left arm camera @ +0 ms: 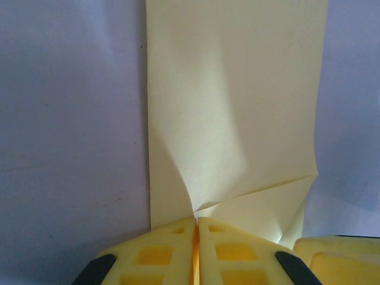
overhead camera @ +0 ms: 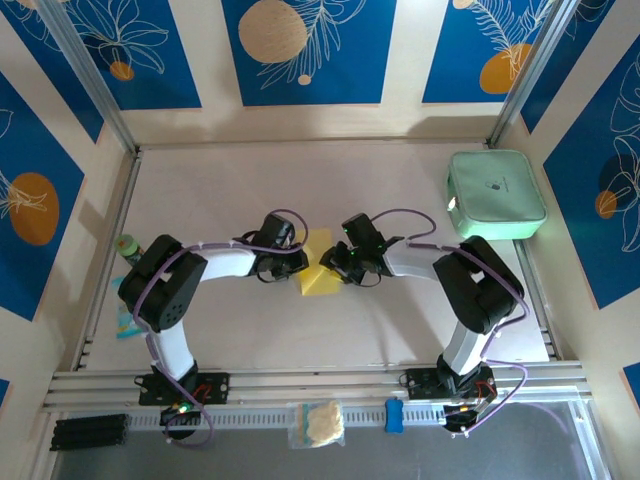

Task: Fold a paper plane with a square sheet of paper (pick it up from the middle)
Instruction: Turn over the paper at the center of the table.

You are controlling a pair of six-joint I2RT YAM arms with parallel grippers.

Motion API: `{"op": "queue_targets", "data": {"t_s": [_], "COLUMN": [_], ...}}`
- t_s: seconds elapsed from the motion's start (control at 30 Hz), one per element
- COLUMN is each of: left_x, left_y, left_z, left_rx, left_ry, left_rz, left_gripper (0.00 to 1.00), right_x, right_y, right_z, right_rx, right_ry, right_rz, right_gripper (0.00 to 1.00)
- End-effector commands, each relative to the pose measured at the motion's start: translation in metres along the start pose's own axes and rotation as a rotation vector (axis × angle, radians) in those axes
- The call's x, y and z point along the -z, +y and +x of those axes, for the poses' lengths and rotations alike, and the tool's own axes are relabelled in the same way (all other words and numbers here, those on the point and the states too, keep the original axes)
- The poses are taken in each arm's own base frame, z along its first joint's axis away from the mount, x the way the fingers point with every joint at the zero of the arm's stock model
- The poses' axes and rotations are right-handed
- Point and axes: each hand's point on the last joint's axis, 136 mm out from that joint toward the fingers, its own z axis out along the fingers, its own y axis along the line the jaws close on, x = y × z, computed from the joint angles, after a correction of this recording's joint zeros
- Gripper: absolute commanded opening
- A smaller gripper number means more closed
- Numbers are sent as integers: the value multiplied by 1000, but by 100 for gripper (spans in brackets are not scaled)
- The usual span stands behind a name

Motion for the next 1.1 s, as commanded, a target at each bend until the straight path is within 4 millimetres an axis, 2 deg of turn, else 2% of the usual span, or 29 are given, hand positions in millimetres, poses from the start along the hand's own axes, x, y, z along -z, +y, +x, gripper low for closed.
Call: {"op": "queue_targets", "data": {"t_s": [0.0,0.13,0.53,1.07], "left_x": [-6,-6,-7,-1], "left_y": [35,35,35,32], "left_z": [17,20,23,14], "left_rx": [77,79,77,82], "left_ry": [36,41,53,36], "left_rz": [-94,-85,-73,-61], "left_gripper": [11,11,11,12], "right_x": [-6,-9,-20,-17], "right_y": [0,5,12,25], "right_z": [1,0,1,9], "right_rx": [-23,-11,8,88], "right_ry": [11,13,38,46], "right_rz": [35,37,36,-62], "right_gripper": [35,30,26,21]}}
